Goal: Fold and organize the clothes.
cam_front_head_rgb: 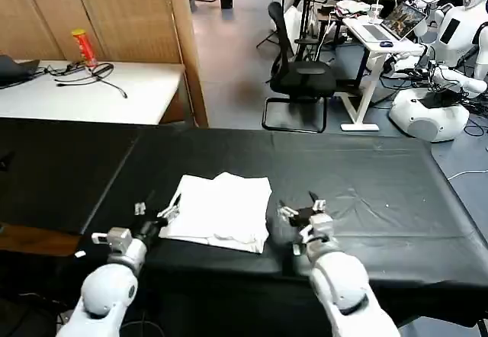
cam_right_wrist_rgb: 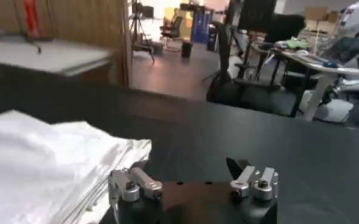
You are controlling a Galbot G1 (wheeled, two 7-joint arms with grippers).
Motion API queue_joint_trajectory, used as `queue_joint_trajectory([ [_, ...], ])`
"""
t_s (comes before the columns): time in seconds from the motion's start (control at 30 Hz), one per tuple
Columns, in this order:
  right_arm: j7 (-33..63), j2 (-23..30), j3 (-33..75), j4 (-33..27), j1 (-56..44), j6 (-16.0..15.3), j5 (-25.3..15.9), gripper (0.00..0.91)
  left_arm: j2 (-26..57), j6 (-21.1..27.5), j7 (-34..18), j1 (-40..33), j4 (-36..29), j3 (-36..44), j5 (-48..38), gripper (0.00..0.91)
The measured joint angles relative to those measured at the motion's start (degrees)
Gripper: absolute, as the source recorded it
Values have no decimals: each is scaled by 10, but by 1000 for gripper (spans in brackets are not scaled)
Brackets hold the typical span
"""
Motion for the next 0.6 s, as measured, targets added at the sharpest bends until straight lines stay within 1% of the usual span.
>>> queue_joint_trajectory([
  [0.17,-17,-6,19,32,-26,22,2,878,-6,9,6,-9,25,-10,-63,878],
  [0.4,-25,-3,28,52,-45,36,4,878,-7,48,18,-19,43,-23,-179,878],
  [0.5,-26,-2,31,54,-50,40,4,878,-7,57,23,-22,47,-22,-208,878],
  [0.53,-26,-1,33,56,-51,41,4,878,-9,60,24,-24,49,-21,-218,868],
  [0.6,-27,1,37,60,-54,42,4,878,-11,66,26,-28,53,-19,-234,780],
])
